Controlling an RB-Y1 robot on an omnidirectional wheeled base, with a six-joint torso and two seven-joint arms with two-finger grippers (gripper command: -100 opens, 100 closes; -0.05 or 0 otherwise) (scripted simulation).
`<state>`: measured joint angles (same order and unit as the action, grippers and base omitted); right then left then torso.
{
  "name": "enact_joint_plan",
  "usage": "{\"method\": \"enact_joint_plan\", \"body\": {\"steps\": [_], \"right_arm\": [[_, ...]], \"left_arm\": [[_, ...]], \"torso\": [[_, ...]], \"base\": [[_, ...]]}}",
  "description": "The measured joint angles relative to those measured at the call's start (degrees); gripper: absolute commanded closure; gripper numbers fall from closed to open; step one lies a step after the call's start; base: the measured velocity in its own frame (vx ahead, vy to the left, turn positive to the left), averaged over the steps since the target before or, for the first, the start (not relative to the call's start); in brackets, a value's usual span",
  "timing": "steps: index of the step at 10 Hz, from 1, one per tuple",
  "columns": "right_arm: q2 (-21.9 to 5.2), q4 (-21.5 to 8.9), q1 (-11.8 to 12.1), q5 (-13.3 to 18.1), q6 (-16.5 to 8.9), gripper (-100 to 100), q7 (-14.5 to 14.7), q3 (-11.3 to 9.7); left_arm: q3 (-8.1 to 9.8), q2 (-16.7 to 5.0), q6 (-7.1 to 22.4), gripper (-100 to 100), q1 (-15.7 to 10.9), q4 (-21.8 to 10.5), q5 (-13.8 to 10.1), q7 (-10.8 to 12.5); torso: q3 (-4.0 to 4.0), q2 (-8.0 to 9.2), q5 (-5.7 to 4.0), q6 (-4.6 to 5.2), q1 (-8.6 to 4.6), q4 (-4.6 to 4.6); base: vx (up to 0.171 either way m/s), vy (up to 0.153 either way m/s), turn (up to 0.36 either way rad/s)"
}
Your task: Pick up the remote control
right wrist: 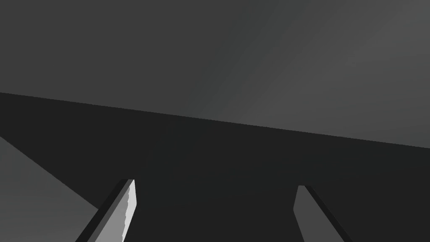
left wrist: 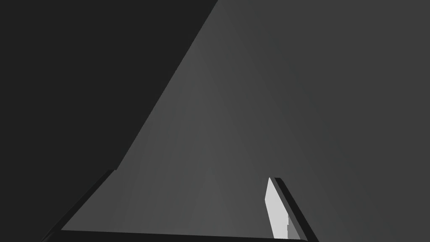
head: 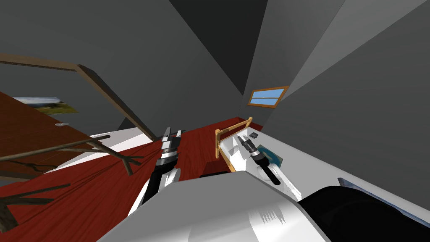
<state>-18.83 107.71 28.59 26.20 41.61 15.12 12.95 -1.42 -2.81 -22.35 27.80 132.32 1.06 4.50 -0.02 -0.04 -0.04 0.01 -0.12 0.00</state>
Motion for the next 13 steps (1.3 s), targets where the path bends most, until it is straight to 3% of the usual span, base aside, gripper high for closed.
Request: {"method": "enact_joint_plan", "body": {"steps": [1, 7, 13], "right_arm": [[-1.21, -2.29, -0.32, 1.62, 0.65, -100, 0.96, 0.51], [-6.50, -9.20, 1.23, 10.90, 1.65, -100, 5.62, 1.71], [-12.23, -15.98, 3.06, 20.69, 1.83, -100, 10.49, 1.55]], "left_arm": [[0.00, 0.00, 0.00, 0, 0.00, 0.00, 0.00, 0.00], [0.00, 0.00, 0.00, 0, 0.00, 0.00, 0.00, 0.00], [0.00, 0.00, 0.00, 0, 0.00, 0.00, 0.00, 0.00]], "torso": [[-0.01, -0.02, 0.00, -0.02, -0.02, 0.00], [-0.06, -0.10, 0.02, -0.02, 0.06, -0.02], [-0.10, -0.17, 0.03, -0.01, 0.15, -0.04]], "base": [[0.007, -0.022, 0.054], [0.017, -0.012, 0.095], [0.035, 0.004, 0.101]]}}
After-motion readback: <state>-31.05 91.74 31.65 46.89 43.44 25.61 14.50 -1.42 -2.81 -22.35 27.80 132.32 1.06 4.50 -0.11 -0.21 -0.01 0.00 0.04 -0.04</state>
